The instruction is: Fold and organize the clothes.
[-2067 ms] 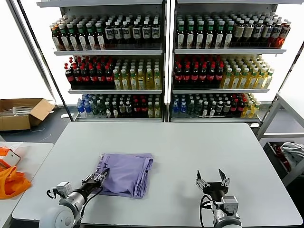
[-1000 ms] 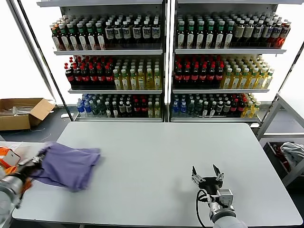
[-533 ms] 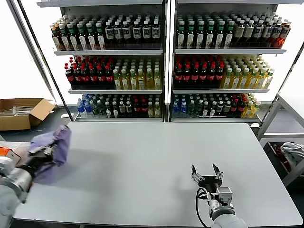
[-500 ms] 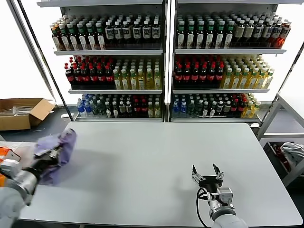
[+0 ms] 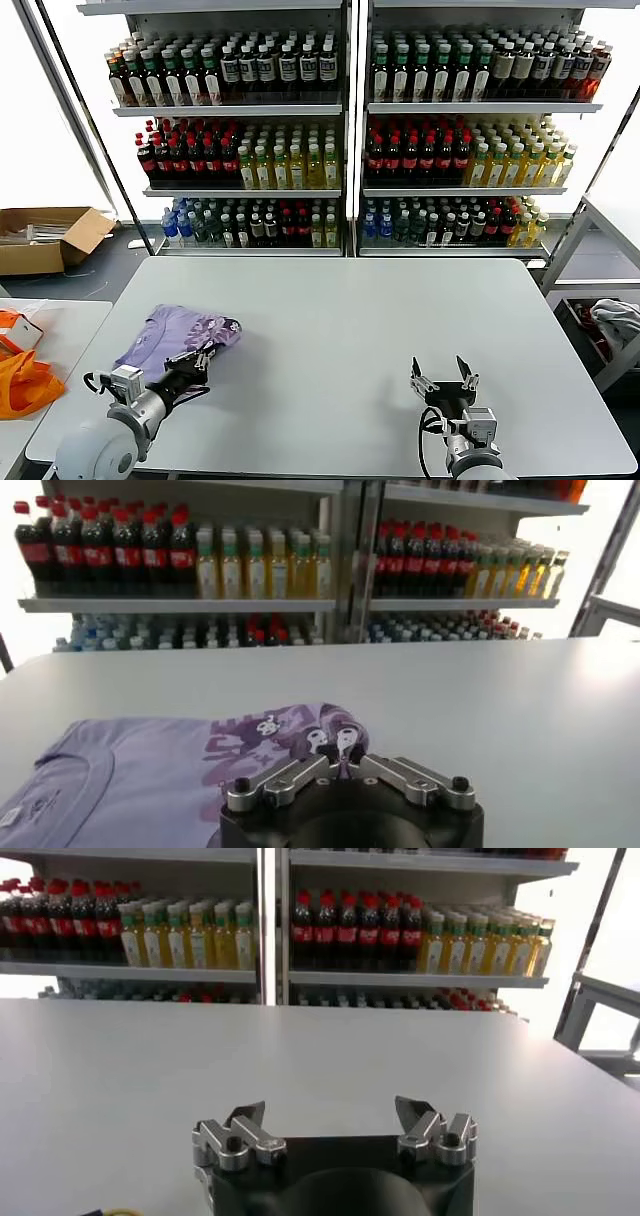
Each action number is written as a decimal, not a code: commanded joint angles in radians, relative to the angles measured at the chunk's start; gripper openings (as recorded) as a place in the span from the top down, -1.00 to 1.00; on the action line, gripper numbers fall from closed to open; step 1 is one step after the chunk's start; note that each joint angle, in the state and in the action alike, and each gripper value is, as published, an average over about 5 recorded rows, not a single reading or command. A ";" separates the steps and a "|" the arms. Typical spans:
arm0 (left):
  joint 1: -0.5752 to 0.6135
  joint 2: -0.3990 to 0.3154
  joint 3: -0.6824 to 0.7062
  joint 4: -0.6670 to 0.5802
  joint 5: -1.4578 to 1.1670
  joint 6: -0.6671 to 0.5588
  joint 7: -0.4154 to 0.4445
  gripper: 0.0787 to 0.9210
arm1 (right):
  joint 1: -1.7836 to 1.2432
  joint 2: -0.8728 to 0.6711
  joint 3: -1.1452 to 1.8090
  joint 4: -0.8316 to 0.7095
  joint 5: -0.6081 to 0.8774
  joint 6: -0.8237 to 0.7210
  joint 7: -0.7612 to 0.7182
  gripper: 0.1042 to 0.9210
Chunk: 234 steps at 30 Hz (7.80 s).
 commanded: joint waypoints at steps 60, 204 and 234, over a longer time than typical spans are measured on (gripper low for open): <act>0.027 -0.220 0.028 -0.188 -0.075 -0.052 -0.310 -0.77 | 0.459 0.265 -0.410 -0.339 0.870 -0.049 0.331 -0.76; 0.119 -0.304 0.099 -0.211 -0.058 -0.042 -0.280 -0.77 | 0.210 -0.094 -0.367 -0.016 0.148 -0.173 0.227 -0.76; 0.139 -0.302 0.089 -0.217 -0.057 -0.047 -0.272 -0.77 | 0.223 -0.026 -0.353 -0.122 0.134 -0.173 0.338 -0.76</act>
